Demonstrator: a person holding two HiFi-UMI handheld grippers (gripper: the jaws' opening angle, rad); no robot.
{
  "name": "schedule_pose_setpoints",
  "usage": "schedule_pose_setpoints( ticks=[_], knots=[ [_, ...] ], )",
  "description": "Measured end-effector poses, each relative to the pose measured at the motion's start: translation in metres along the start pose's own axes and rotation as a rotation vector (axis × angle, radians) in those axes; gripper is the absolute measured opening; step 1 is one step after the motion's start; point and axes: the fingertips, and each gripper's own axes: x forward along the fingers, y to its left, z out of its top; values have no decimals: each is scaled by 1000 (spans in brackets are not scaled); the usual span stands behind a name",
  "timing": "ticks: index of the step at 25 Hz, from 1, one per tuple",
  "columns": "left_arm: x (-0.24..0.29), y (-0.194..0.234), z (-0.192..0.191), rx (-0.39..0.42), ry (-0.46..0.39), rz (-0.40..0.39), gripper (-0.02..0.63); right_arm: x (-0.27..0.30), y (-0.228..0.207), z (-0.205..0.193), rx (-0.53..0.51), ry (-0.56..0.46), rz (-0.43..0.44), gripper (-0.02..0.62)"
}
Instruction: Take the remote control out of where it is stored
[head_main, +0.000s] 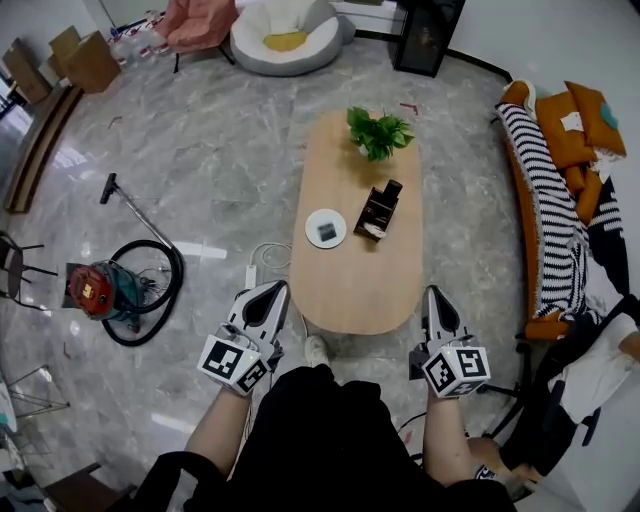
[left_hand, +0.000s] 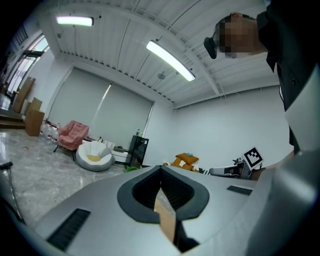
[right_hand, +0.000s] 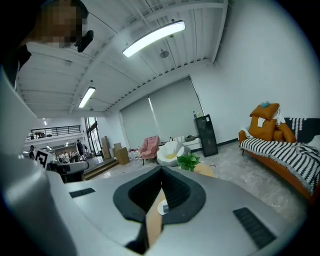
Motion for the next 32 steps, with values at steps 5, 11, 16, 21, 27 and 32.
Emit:
schedule_pose_setpoints(
  ticks=[5,11,16,21,27,32],
  knots=[
    [7,25,-12,-5,70,30,6,20,8,-11,-9,33,11,8],
    [22,39,-33,-21,137,53,6,36,10,-27,-12,73,35,8],
    [38,39,-46,-21,176,30,6,55,-5,-46,-20,121,37,8],
    [60,46,-55,-15,195,60,6,90,-23,-60,-82,170,62,8],
    [90,47,-66,-28,237,92,6,139,-52,-86,-194,262,95,8],
    [112,49,-78,-48,270,130,6,176,-69,-111,-299,351,169,9]
  ],
)
